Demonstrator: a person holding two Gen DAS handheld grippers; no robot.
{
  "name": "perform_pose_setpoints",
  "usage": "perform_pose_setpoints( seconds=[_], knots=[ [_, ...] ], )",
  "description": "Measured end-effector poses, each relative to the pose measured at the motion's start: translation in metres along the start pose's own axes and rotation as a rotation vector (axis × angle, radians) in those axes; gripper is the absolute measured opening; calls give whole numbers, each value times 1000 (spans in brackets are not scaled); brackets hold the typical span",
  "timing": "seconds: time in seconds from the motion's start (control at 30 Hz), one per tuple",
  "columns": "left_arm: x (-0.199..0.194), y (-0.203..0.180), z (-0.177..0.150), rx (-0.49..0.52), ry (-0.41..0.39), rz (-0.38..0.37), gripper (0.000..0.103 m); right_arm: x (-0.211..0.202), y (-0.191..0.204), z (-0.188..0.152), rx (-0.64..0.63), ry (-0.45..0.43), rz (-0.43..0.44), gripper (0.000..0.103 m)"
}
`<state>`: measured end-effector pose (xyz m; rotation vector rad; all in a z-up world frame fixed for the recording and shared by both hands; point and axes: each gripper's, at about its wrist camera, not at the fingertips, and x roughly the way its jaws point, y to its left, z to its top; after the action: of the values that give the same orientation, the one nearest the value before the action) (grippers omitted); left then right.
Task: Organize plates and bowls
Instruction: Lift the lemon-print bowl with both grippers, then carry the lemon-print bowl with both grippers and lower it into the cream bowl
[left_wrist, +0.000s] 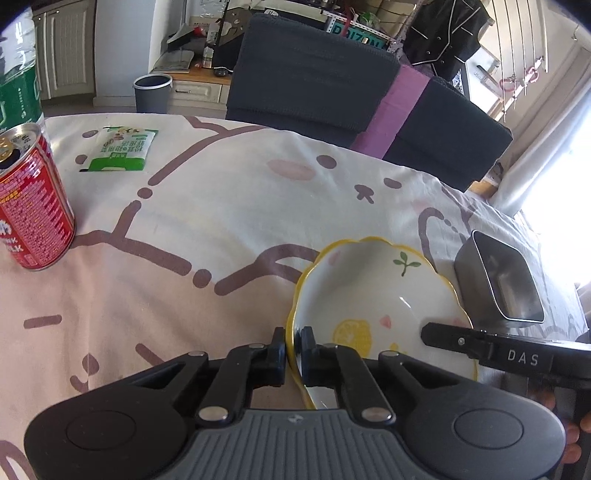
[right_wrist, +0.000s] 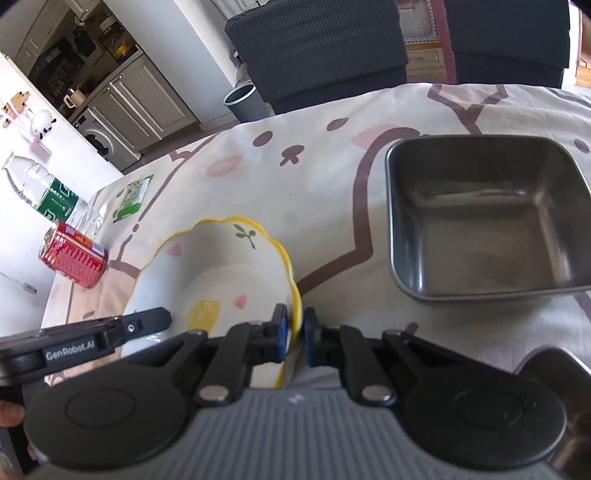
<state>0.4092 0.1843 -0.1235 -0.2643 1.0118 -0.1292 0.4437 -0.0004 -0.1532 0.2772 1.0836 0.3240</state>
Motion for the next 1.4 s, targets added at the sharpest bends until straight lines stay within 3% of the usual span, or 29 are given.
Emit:
perform_pose_setpoints(
  seconds=[0.27, 0.63, 1.17, 1.4],
  knots=[
    [-22, -8, -3, -49, -44, 6, 8, -17, 7, -3, -15, 0, -10, 10],
    [-84, -61, -16, -21, -120, 5, 8, -93, 2, -13, -18, -61, 5, 10],
    [-167, -136, -77, 29, -199, -53, 7, -217, -17, -73, -40, -161, -8, 9],
    [-183, -167, -108, 55, -218, -85, 7, -256, -38, -109, -14, -185, -10, 9]
  ],
)
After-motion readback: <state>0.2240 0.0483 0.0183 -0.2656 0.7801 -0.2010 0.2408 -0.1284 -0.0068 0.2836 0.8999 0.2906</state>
